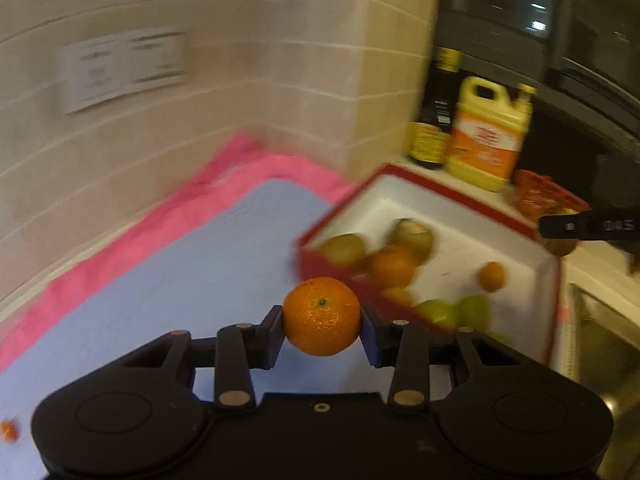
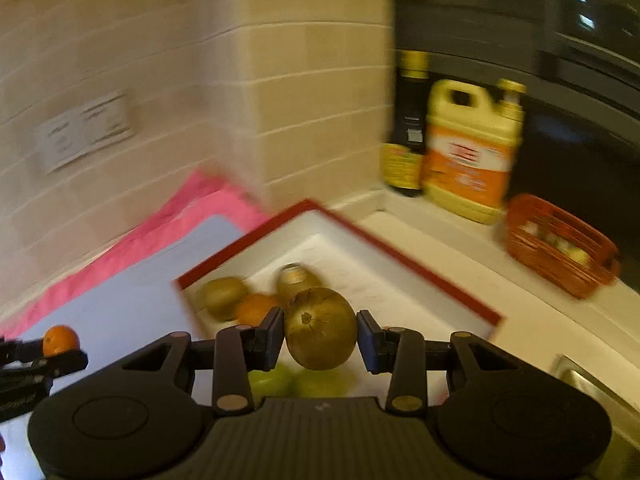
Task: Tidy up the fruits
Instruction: 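Carry the orange and brown fruit into the red box and open both tools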
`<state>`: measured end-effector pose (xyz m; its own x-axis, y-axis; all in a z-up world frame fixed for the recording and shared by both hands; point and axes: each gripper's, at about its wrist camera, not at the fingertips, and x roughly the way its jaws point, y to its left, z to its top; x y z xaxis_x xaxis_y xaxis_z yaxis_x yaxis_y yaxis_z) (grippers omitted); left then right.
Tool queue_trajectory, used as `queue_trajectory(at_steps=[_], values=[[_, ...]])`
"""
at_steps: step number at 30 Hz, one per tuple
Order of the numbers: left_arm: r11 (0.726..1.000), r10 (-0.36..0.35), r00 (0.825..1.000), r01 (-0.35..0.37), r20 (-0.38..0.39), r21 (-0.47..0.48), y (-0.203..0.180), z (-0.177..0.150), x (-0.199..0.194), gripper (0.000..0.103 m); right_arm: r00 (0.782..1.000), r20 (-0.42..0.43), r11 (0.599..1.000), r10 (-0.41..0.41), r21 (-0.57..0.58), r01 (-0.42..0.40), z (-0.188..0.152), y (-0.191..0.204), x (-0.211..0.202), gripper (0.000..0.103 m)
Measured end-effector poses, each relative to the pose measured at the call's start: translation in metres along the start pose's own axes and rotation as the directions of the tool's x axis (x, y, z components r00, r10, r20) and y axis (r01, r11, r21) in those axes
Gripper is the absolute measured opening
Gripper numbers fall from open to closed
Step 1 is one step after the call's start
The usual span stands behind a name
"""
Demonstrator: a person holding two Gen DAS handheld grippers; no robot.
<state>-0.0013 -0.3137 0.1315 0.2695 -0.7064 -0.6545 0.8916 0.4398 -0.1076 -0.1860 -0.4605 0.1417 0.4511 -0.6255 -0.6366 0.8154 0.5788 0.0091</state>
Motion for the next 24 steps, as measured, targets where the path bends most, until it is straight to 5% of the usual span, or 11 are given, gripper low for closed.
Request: queue_trajectory(at_steps=[5, 11, 24], values=[[0.994, -0.088, 0.996, 0.088, -0.002, 0.07, -0.037, 0.03, 0.03, 0.048, 0.999, -0.038, 0.993, 0.019, 0.113, -0.015, 0.012, -0.046, 0.021, 0.041], [0.987, -0.015, 0.997, 0.028, -0.082, 0.16, -0.089, 0.051, 0.082, 0.048, 0.998, -0.063, 0.995, 0.028, 0.094, -0.022, 0.023, -0.063, 0.052, 0.041], [0.973, -0.059, 0.98, 0.099, -0.187, 0.21, -0.114, 0.056, 0.149, 0.048, 0.988, -0.151, 0.992, 0.027, 0.122, -0.008, 0.031, -0.071, 0.125, 0.041]])
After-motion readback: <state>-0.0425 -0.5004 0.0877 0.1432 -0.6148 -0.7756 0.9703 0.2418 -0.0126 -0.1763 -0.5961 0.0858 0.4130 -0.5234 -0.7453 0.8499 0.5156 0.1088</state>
